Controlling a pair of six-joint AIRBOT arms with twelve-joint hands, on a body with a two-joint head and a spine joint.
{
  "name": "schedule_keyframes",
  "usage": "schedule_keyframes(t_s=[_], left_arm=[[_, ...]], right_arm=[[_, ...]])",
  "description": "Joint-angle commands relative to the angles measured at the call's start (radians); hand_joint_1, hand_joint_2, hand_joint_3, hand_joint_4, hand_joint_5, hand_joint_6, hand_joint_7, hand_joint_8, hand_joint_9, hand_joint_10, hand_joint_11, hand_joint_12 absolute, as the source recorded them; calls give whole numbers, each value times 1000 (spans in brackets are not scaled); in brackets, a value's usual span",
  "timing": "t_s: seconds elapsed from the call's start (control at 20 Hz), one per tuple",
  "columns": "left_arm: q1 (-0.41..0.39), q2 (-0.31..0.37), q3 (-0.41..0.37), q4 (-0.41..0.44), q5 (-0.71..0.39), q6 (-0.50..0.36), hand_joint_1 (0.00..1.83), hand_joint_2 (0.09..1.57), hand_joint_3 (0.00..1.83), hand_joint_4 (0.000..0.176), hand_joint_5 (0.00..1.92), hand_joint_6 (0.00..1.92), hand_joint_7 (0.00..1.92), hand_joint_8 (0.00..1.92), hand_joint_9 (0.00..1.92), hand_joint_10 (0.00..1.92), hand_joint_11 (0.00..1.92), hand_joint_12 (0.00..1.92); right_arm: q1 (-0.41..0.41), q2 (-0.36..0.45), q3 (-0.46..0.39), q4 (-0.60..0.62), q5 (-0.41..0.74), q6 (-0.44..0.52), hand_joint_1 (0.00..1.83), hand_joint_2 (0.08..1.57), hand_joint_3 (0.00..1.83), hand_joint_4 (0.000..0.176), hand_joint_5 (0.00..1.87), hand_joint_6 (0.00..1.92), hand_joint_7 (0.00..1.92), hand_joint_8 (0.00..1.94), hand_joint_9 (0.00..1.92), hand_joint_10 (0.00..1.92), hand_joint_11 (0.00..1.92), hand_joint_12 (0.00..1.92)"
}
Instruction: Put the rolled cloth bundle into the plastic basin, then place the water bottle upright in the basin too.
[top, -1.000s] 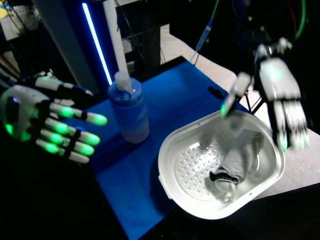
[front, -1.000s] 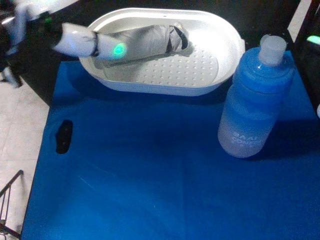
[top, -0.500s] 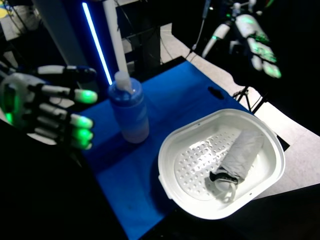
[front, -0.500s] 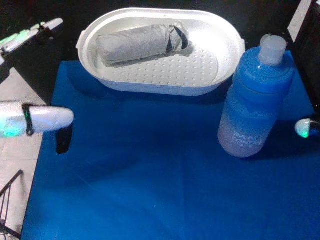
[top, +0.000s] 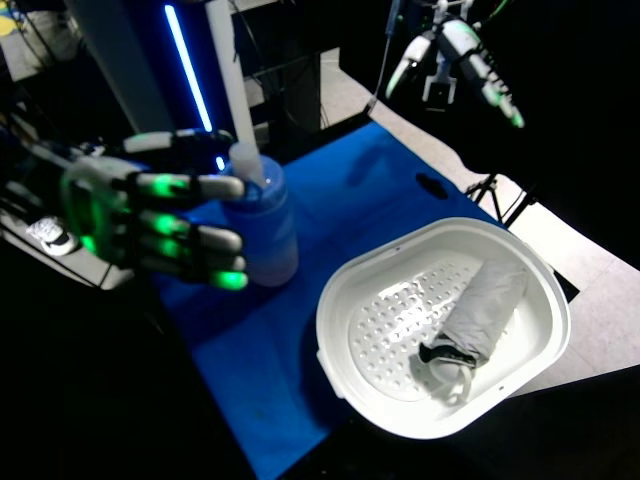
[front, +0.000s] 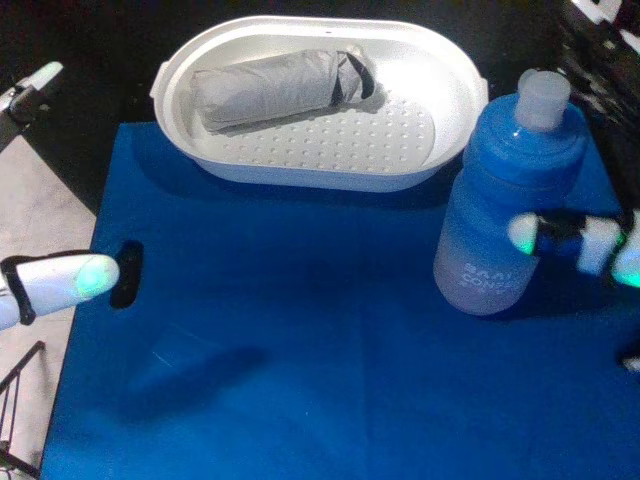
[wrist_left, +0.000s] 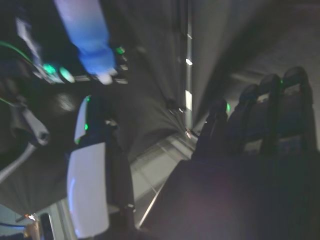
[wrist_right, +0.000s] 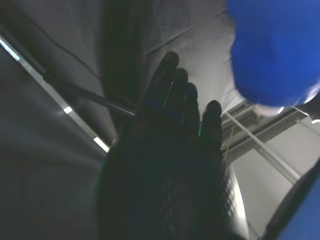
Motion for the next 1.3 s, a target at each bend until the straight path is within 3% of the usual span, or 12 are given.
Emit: schedule_keyframes(t_s=[0.0, 0.2, 0.4, 0.45, 0.5, 0.55, 0.6, 0.65, 0.75, 0.85, 1.15, 1.25], left_arm=[[-6, -3, 3, 2, -136, -10, 535, 851, 0, 176, 0, 0, 0, 0, 0, 0, 0, 0], [-3, -11, 5, 1, -133, -21, 506, 867, 3, 176, 0, 0, 0, 0, 0, 0, 0, 0], [-3, -20, 14, 1, -126, -38, 515, 889, 7, 176, 0, 0, 0, 0, 0, 0, 0, 0], [-3, -20, 14, 0, -126, -38, 513, 891, 7, 176, 0, 0, 0, 0, 0, 0, 0, 0], [-3, -21, 14, -2, -127, -38, 514, 895, 7, 176, 0, 0, 0, 0, 0, 0, 0, 0], [-3, -22, 15, -2, -125, -38, 541, 900, 7, 176, 0, 0, 0, 0, 0, 0, 0, 0], [-3, -23, 15, -2, -123, -39, 557, 897, 4, 176, 0, 0, 0, 0, 0, 0, 0, 0], [-3, -24, 15, -2, -121, -39, 562, 892, 1, 176, 4, 2, 0, 0, 0, 0, 0, 0], [-3, -26, 15, -2, -119, -42, 552, 903, 5, 176, 4, 1, 0, 0, 0, 0, 0, 0], [-3, -30, 15, -2, -117, -45, 536, 887, 0, 176, 6, 2, 0, 0, 0, 0, 0, 0], [-3, -39, 17, -2, -112, -52, 568, 910, 7, 176, 28, 5, 2, 0, 0, 0, 0, 0], [-3, -41, 18, -2, -112, -54, 590, 919, 8, 176, 36, 6, 0, 0, 0, 0, 0, 0]], right_arm=[[16, -10, 11, -6, 133, 23, 837, 828, 2, 176, 0, 0, 51, 8, 108, 0, 248, 29], [58, -76, 66, -4, 88, 65, 827, 863, 9, 176, 20, 7, 97, 12, 126, 6, 265, 35], [59, -85, 69, -10, 82, 73, 958, 928, 1, 176, 217, 3, 383, 5, 378, 15, 477, 153], [59, -84, 70, -14, 75, 74, 1040, 947, 0, 144, 369, 7, 503, 3, 567, 7, 564, 480], [59, -85, 73, -23, 55, 74, 1075, 985, 1, 65, 487, 2, 626, 15, 751, 58, 580, 901], [59, -84, 74, -28, 46, 74, 1118, 1011, 2, 0, 686, 15, 799, 230, 777, 858, 708, 1268], [59, -84, 78, -36, 31, 74, 1177, 1024, 1, 0, 791, 31, 673, 946, 794, 1328, 845, 1489], [59, -83, 79, -43, 25, 74, 1222, 1194, 0, 0, 766, 1193, 839, 1286, 1085, 1575, 1113, 1707], [59, -76, 79, -52, 19, 74, 1148, 1148, 0, 0, 901, 1112, 1113, 1356, 1331, 1606, 1286, 1788], [59, -67, 79, -63, 14, 74, 1251, 1132, 0, 0, 874, 1001, 1017, 1173, 1018, 1407, 1044, 1599], [130, -23, 94, -134, -40, 74, 1205, 1147, 0, 15, 853, 1218, 971, 1044, 887, 1117, 798, 1332], [138, -23, 100, -148, -41, 74, 1235, 1137, 0, 0, 846, 1102, 1019, 1108, 978, 1324, 946, 1510]])
